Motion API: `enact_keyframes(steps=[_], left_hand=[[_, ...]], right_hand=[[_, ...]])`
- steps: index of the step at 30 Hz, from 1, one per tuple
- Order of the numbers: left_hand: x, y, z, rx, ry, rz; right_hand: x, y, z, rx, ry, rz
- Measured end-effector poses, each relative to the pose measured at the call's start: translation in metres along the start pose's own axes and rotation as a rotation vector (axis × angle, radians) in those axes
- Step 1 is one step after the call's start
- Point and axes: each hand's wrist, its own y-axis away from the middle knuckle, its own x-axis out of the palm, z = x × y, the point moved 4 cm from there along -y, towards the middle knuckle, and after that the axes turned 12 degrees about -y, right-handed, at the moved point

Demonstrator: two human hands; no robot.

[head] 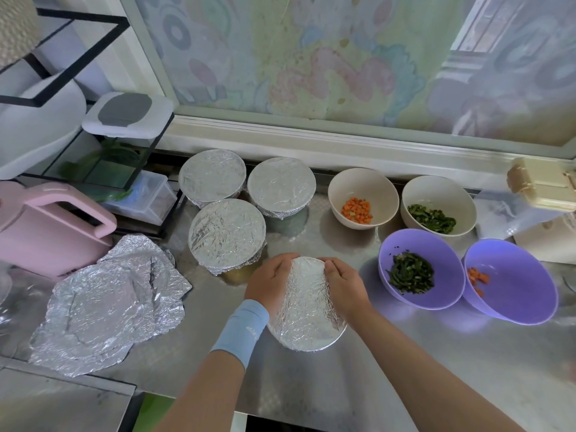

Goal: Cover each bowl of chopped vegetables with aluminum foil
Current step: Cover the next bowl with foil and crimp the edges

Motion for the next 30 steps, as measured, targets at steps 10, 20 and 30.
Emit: enact_keyframes(steps=[10, 20, 30], left_hand=[[-0.002, 0.005, 0.004, -0.032, 0.099, -0.007], [0.028, 0.079, 0.021, 0.051, 0.119, -0.397], [0.02, 0.08, 0.025, 0.052, 0.153, -0.394]], right_hand=[[-0.002, 0.007, 0.004, 0.004, 0.01, 0.01], [0.001, 0.062, -0.024, -0.068, -0.105, -0.111], [-0.003, 0.061, -0.02, -0.032, -0.042, -0.066]])
